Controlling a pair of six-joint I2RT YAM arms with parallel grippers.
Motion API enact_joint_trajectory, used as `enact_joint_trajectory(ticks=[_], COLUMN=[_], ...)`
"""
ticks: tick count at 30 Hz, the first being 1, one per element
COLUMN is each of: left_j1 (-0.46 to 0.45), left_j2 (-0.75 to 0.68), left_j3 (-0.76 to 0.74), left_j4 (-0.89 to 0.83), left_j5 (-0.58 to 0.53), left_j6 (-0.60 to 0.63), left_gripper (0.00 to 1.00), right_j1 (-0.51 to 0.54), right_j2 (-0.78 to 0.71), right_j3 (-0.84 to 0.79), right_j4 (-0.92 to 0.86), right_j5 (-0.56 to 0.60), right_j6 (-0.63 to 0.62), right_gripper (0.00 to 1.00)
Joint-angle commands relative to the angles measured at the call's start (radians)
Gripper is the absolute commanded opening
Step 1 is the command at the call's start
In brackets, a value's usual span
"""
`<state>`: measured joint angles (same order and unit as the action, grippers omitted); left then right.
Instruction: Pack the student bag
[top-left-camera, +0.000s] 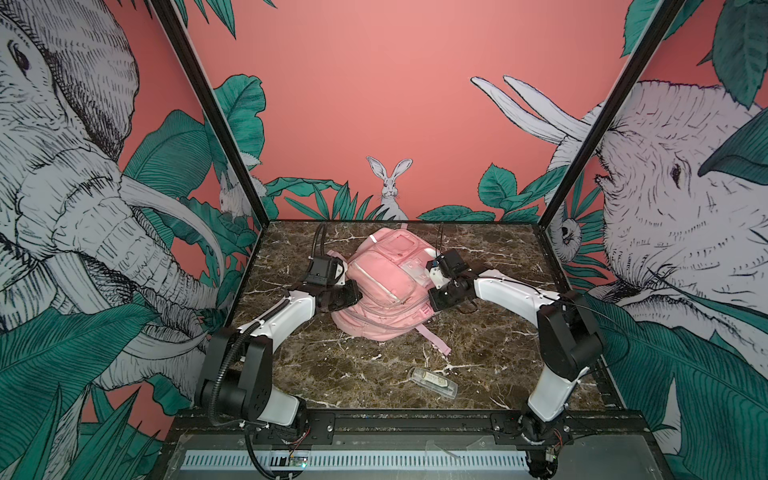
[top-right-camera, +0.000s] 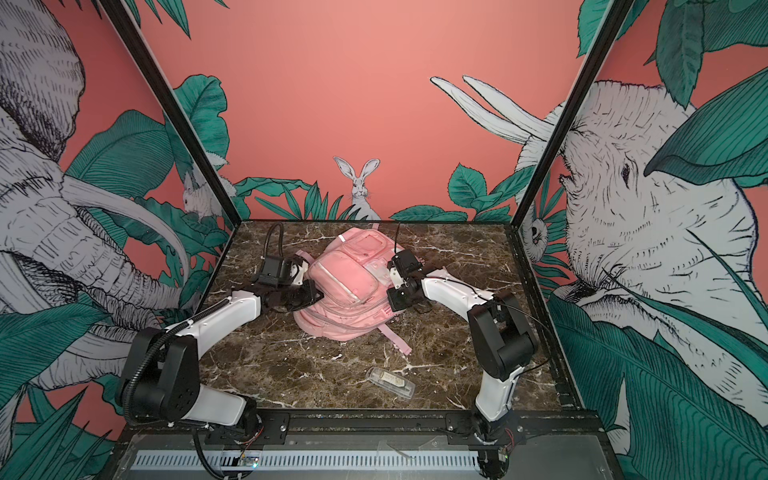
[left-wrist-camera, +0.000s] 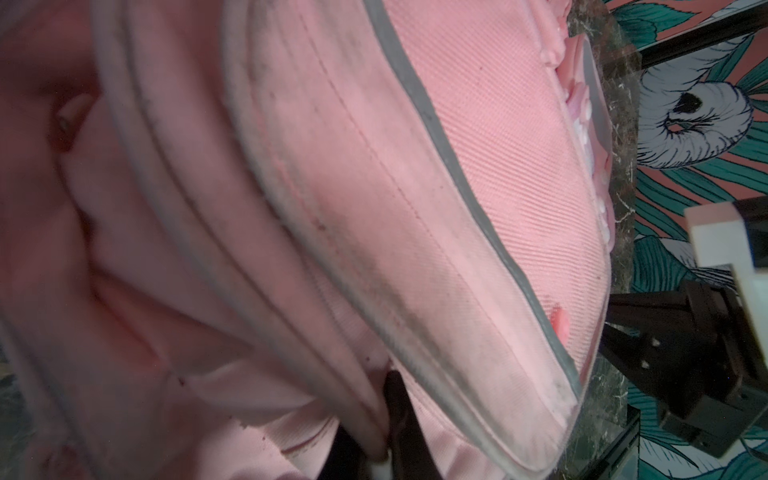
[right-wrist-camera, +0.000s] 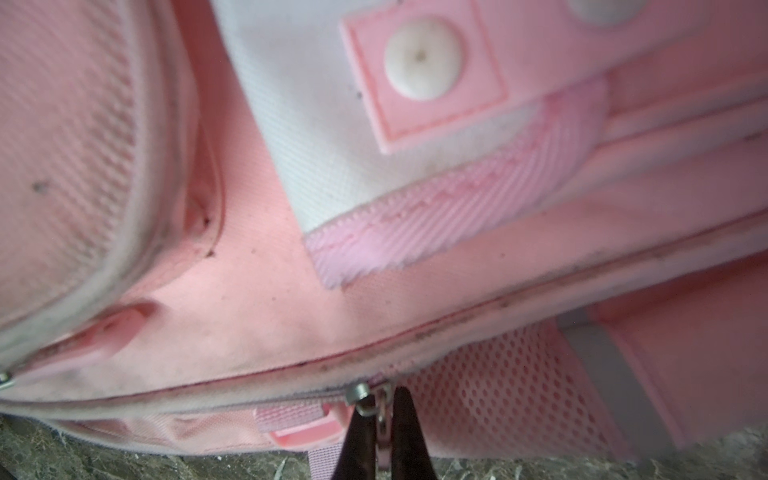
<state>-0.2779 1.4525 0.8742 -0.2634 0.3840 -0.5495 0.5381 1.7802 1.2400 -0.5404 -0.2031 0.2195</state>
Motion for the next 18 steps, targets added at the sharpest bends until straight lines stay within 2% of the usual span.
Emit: enact_joint_trajectory(ticks=[1, 18], left_j1=[0.028, 0.029], left_j2=[-0.061, -0.052], left_j3=[-0.023, -0.021], left_j4=[-0.042, -0.029], left_j5=[-0.078, -0.04], left_j6=[0.02, 0.014], left_gripper=[0.09, 0.1], right_j1=[-0.063, -0.075], right_j2=[0.014, 0.015], right_j3=[0.01, -0.003], right_j4=[-0.051, -0.015], right_j5=[0.122, 0.047], right_j6=[0.008, 0.039], right_gripper=[0.0, 0.0])
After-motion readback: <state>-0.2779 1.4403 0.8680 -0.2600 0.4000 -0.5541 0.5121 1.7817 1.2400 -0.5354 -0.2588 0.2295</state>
